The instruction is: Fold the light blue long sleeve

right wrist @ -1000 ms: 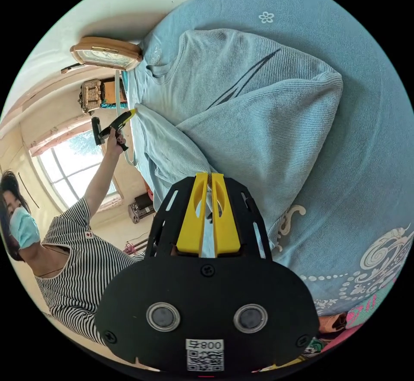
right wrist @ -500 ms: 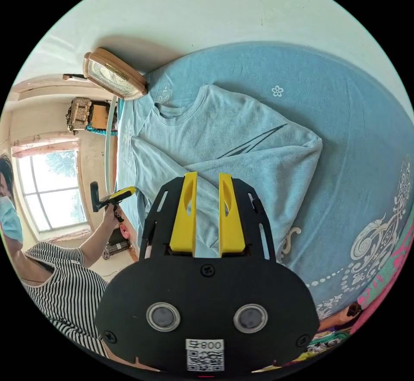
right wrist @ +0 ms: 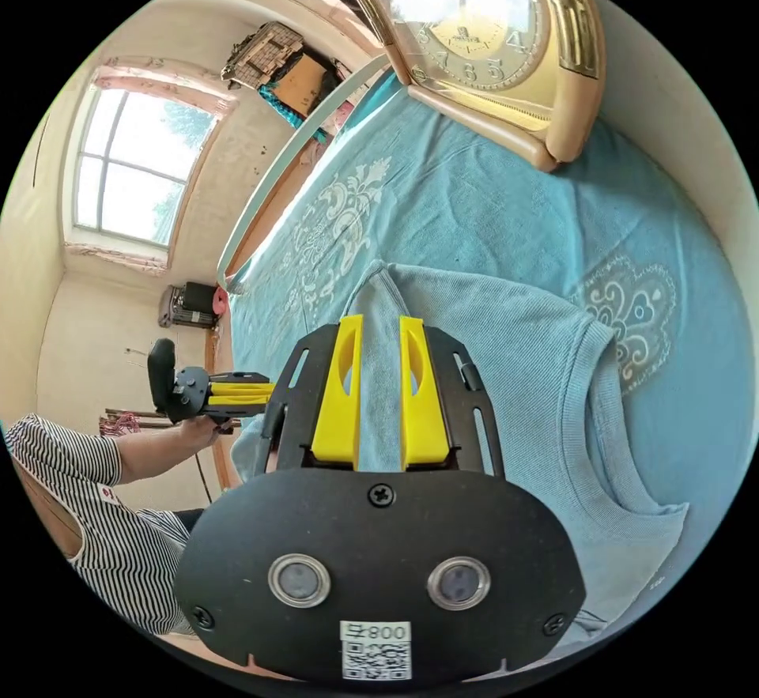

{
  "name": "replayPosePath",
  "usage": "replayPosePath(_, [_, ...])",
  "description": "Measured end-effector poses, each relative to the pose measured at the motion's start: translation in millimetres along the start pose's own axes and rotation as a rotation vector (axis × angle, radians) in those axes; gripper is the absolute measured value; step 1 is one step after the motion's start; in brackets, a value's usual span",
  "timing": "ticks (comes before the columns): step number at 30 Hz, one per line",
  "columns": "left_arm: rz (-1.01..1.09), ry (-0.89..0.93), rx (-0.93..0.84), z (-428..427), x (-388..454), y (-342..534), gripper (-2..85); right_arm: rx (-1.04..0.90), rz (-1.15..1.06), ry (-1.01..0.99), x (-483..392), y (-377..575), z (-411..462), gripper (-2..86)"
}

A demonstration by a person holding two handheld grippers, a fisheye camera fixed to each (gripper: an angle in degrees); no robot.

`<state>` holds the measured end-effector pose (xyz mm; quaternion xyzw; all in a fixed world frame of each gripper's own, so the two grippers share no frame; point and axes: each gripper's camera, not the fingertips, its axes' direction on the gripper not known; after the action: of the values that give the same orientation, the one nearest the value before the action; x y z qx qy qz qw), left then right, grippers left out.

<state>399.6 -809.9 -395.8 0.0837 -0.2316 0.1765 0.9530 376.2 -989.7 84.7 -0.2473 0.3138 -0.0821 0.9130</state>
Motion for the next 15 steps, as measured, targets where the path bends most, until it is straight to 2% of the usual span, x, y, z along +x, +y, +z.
replayPosePath(6, [-0.030,0.040,0.040,-15.0,-31.3,38.0,1.7,-0.106,-0.003,-0.015,-24.3,-59.1,42.2,4.5])
replayPosePath(11, [-0.102,0.041,0.114,-40.4,-62.0,78.2,1.7,-0.034,-0.043,-0.072,-55.5,-84.5,40.9,2.5])
replayPosePath(15, [-0.195,0.084,0.088,-35.1,-95.2,110.5,2.1,-0.129,-0.031,-0.017,-70.3,-106.6,73.1,2.0])
